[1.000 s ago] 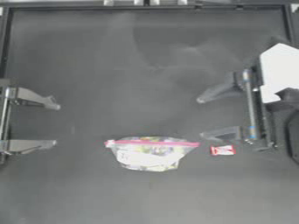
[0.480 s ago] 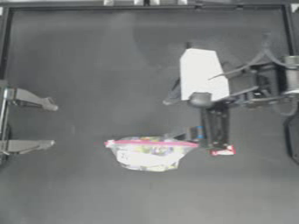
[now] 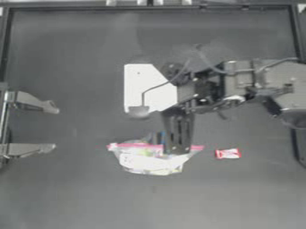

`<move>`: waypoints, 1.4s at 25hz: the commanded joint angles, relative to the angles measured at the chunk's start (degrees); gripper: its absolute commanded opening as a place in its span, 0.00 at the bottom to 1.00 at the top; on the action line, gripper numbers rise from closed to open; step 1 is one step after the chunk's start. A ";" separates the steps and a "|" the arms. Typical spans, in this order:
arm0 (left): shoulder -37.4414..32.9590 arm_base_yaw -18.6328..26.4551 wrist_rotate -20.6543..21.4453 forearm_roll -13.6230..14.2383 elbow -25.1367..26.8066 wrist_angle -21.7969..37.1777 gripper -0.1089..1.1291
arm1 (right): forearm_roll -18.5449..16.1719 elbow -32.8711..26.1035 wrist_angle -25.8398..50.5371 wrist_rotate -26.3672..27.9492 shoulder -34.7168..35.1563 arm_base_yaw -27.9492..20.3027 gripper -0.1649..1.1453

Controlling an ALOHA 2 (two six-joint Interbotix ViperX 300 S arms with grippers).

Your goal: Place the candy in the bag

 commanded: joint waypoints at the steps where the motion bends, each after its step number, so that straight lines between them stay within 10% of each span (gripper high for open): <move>1: 0.26 0.26 0.00 -0.18 -0.44 -0.26 0.90 | -0.18 -3.69 0.00 0.09 1.05 1.05 0.87; 35: 0.70 0.79 -0.18 -0.44 0.35 -0.26 0.90 | -1.23 -18.19 7.12 -1.49 17.05 2.72 0.84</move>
